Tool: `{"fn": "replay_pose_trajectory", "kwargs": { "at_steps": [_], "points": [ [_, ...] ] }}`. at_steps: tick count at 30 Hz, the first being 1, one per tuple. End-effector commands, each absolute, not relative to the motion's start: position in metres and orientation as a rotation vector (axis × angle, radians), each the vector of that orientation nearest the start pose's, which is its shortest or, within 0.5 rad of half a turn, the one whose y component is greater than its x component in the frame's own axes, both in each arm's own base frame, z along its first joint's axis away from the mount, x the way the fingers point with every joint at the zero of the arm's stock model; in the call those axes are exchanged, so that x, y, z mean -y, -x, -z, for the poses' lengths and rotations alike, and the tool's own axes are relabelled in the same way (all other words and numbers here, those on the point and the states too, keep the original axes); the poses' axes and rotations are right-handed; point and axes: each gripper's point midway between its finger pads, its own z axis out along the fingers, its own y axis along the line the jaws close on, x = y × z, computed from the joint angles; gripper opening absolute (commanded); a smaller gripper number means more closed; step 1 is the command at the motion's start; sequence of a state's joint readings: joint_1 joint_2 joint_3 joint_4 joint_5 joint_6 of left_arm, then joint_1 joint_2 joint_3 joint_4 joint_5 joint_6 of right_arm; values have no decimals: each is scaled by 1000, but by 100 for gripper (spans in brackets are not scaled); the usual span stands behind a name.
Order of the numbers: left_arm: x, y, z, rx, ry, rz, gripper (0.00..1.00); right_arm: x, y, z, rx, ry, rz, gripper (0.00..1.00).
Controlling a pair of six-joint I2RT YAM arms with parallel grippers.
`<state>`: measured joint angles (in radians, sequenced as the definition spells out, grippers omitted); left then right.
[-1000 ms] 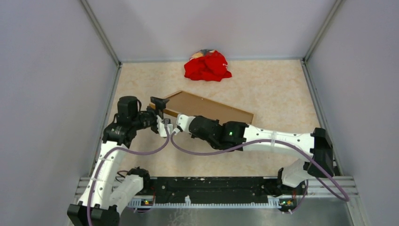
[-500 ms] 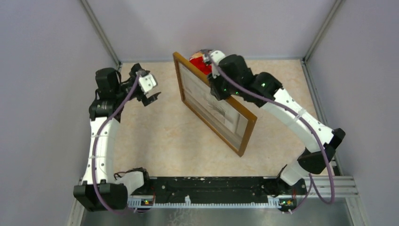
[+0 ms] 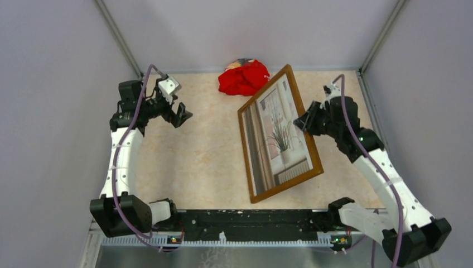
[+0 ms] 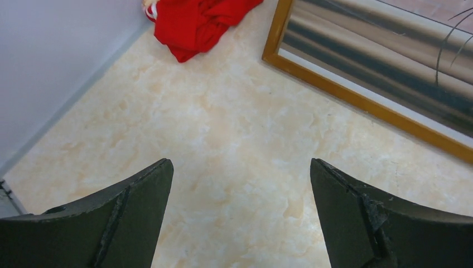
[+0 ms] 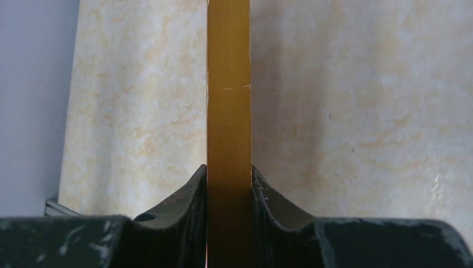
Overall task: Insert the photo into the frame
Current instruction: Turn over the photo frame at the center of the board.
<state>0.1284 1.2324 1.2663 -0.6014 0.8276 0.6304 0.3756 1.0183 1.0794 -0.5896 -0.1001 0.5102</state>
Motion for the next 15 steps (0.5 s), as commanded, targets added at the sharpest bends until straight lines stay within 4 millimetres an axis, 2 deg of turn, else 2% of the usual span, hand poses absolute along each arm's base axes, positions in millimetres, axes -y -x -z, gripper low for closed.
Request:
{"fn": "replay_pose_trajectory", "kwargs": {
  "at_steps": [1, 3, 8, 15],
  "points": [
    [68, -342, -276, -1760, -869, 412, 99, -150, -263, -209, -2206, -229, -725, 0],
    [67, -343, -265, -1786, -853, 418, 99, -146, -259, -184, -2210, -284, -735, 0],
    [66, -340, -239, -1857, -815, 462, 99, -139, -262, -132, -2244, -362, -714, 0],
    [63, -338, -222, -1875, -807, 458, 99, -144, -273, -82, -2308, -357, -699, 0]
  ]
}}
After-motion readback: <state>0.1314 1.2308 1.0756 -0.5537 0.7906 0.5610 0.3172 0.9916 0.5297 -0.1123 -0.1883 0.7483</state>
